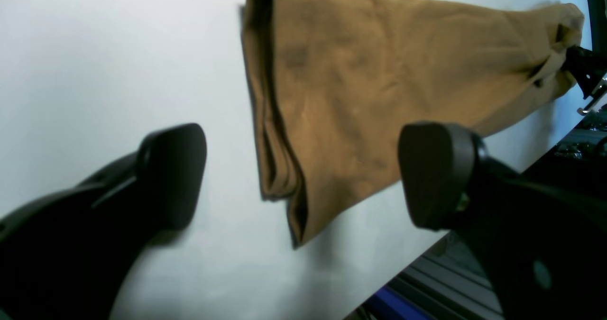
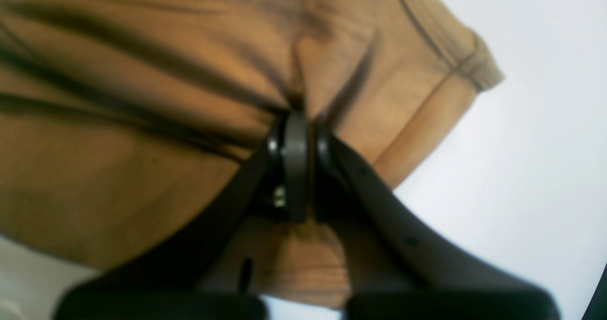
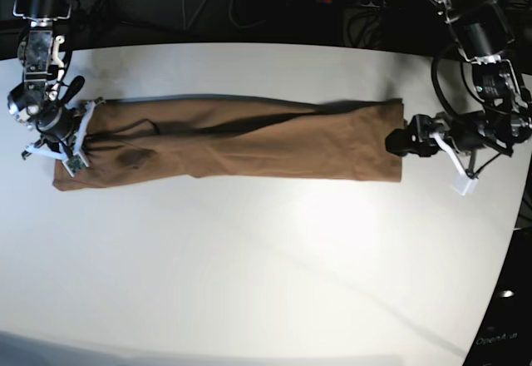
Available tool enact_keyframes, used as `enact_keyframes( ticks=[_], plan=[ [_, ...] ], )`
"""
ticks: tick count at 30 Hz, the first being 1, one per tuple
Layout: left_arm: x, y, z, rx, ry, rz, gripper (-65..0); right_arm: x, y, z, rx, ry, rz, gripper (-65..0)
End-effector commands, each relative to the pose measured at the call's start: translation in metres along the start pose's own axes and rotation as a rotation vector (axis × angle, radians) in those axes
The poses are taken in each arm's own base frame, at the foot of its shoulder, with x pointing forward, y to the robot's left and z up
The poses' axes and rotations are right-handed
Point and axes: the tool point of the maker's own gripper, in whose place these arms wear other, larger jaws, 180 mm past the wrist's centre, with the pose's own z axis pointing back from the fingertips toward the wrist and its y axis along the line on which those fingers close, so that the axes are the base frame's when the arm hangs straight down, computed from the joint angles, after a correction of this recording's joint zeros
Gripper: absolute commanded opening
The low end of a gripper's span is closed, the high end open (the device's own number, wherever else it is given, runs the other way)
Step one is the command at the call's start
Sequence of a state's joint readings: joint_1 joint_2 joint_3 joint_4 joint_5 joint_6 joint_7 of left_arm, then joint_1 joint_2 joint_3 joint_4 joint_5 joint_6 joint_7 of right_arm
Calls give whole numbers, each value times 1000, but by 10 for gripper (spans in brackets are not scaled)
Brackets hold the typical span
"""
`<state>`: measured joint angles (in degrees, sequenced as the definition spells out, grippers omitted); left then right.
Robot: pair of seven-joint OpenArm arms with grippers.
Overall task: Fold the T-shirt properly
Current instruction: 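Open and regrasp the tan strip end with the left gripper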
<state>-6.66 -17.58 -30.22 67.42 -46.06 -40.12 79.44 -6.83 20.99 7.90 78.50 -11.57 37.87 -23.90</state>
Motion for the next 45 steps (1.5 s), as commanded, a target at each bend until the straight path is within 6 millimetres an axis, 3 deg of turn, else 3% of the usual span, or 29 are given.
enact_keyframes(
  ticks=[1, 7, 17, 26, 32, 42, 45],
  plan=[
    [5, 0, 2, 5, -5, -9, -14, -34, 13, 0, 45, 143, 40, -649],
    [1, 0, 0, 12, 14, -10, -14, -34, 13, 0, 44, 143, 39, -649],
    [-30, 13, -15, 137, 186, -62, -16, -34, 13, 0, 43, 143, 39, -649],
    [-49, 6, -34, 167, 262, -69, -16, -29, 19, -2, 51, 132, 29, -649],
    [-53, 6, -34, 168, 271, -67, -16, -29, 19, -2, 51, 131, 30, -649],
    [-87, 11, -32, 171, 328, -34, -16, -29, 18, -2, 50, 131, 29, -649],
    [-90, 11, -32, 171, 332, -32, -17, -29, 19, -2, 50, 131, 28, -649]
  ],
)
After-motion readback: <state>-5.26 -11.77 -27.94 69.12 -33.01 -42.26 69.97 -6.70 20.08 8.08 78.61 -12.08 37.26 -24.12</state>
